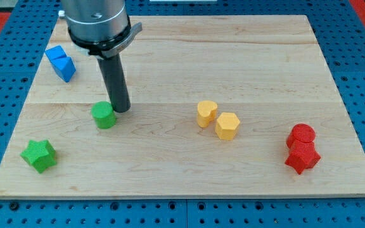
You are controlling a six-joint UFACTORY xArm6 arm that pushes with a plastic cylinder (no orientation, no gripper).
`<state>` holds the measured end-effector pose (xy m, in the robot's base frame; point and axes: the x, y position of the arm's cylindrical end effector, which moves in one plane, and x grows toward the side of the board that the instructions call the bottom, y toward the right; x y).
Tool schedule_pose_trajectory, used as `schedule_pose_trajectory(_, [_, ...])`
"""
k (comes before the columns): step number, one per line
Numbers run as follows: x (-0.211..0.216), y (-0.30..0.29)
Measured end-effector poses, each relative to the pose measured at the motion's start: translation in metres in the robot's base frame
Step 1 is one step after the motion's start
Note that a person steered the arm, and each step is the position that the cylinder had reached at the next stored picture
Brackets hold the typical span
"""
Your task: Move green circle to green star
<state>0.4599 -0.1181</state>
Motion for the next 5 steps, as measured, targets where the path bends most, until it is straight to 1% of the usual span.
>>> schedule_pose_trajectory(3, [0.042, -0.039])
schedule_pose_trajectory(4, [0.052, -0.05])
schedule_pose_trajectory(5, [0.052, -0.061])
